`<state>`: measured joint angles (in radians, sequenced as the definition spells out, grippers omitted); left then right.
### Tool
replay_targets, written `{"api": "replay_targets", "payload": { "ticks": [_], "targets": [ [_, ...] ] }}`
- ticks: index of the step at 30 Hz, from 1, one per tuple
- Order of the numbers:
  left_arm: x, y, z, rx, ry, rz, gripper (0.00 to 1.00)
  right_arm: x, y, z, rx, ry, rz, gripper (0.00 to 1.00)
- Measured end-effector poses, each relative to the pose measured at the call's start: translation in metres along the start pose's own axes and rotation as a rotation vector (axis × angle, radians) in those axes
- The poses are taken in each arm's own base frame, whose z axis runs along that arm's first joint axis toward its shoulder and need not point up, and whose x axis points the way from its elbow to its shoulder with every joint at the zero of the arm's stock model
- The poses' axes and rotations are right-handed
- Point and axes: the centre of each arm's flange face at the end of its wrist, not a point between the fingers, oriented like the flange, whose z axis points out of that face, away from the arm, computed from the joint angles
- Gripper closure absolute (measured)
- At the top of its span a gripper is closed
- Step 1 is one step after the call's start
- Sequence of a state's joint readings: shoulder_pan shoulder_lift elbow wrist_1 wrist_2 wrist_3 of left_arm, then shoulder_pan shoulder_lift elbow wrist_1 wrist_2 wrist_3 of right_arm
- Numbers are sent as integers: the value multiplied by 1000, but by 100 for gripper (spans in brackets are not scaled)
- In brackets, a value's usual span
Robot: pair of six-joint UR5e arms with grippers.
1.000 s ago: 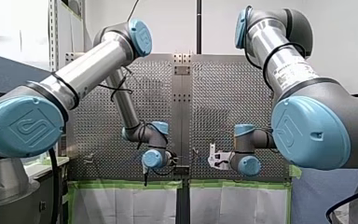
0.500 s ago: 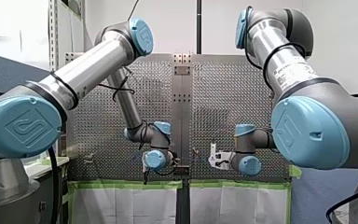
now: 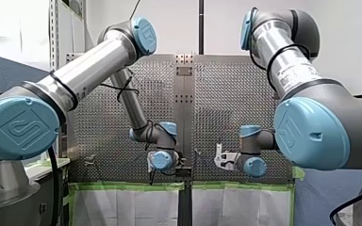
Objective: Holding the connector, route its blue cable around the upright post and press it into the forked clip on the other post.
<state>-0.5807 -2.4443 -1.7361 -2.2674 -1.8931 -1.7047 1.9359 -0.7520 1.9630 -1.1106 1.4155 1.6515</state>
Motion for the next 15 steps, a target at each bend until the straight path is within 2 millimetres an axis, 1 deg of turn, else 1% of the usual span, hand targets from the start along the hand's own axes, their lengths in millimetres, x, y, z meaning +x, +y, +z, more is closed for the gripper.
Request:
{"api": "replay_targets", "payload": {
  "ticks": [5,12,13,15],
  "targets": [
    [0,-4,0,9,-8,-33,100,-4,7,1,-12,-6,2,100],
    [-3,-7,5,16,-20,-84,100,-27,19,3,-33,-50,2,100],
    [-4,-7,5,17,-20,-89,98,-31,20,4,-35,-57,3,100],
    [-5,-8,7,17,-21,-98,98,-37,23,4,-39,-71,5,100]
  ]
}}
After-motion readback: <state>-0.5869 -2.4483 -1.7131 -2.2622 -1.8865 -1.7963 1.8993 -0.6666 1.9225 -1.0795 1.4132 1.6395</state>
